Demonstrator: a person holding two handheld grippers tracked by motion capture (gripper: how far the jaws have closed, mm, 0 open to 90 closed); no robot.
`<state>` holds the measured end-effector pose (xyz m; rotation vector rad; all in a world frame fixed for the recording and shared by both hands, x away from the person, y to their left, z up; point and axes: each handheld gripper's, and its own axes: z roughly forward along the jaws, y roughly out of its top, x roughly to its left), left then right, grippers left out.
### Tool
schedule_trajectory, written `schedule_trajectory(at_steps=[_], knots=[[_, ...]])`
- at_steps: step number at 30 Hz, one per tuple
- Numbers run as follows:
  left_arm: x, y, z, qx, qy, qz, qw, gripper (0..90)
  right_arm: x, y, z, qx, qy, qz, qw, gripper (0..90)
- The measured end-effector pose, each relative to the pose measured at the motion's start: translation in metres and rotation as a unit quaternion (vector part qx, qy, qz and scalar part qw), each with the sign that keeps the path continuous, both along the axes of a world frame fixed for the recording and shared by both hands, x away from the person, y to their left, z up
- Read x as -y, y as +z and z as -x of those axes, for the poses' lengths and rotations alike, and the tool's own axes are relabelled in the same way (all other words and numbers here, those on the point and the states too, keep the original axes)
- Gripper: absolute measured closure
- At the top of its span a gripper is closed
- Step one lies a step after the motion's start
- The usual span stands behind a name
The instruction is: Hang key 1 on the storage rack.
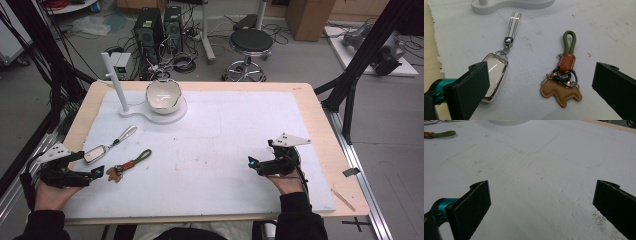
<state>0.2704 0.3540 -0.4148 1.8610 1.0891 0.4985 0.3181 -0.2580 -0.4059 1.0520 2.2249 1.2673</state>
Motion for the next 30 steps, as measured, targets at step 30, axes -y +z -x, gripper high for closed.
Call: schedule_trajectory(at_steps=[30], knots=[[0.0039, -0.0005, -0.0064, -0.007, -0.005, -0.003, 1.0000, 1.7, 0.0017, -0.0037, -0.0012, 0.003, -0.022, 0.003, 0.9998, 0.5]])
